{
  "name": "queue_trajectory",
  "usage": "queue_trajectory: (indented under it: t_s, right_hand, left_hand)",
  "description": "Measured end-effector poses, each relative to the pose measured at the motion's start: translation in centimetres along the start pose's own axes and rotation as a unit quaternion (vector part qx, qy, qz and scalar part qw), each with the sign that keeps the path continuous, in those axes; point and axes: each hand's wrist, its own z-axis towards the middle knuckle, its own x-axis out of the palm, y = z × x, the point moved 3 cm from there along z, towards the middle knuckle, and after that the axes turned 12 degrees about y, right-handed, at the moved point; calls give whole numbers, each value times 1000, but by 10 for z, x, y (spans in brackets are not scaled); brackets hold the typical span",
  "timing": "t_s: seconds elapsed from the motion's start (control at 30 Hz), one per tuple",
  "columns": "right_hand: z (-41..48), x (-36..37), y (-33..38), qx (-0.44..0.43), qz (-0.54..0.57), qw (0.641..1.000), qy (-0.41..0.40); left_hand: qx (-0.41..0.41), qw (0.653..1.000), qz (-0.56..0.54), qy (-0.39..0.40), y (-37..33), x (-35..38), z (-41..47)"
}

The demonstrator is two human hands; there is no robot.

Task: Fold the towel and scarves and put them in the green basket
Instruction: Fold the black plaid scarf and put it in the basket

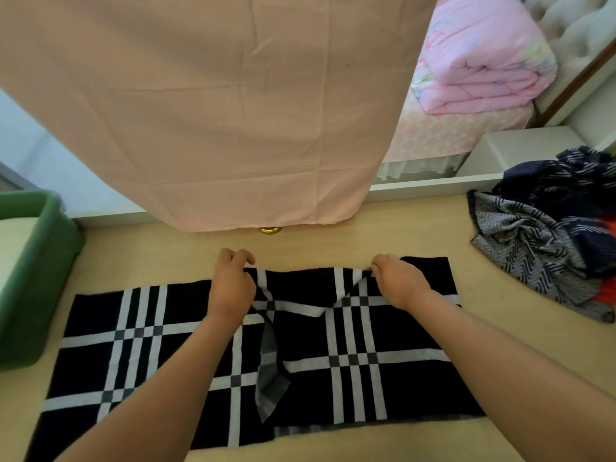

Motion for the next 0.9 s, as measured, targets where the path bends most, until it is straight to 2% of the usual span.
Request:
queue_trajectory:
  t_s: [0.1,0.2,0.37,0.43,0.53,0.6,0.7,0.8,0.9]
  right_hand:
    - [4,-1,4,7,15,1000,16]
    - [10,2,5,9,-25,999,25]
    - [20,1,6,56,-123,991,-23]
    - [23,-1,9,69,-158,985,-19]
    - [26,0,17,75,-186,979,-39]
    - [22,4,22,51,-166,982,-69]
    - [3,15,34,-28,-103,991,-86]
    - [-25,33,45,-92,-47,994,-43]
    - [-55,51,52,-144,-3,989,10]
  left_hand:
    - [-87,992,82,43,13,0,11]
    - [-142,974,155,88,25,6,13]
    - [-29,982,186,23,39,5,9]
    - [-38,980,196,18,47,5,8]
    - [-64,964,248,74,55,10,5]
    - [-51,963,263,42,54,10,-3]
    - [60,966,252,4,41,13,-23]
    - [203,949,225,85,22,29,-53]
    - [276,908,266,170,13,47,-90]
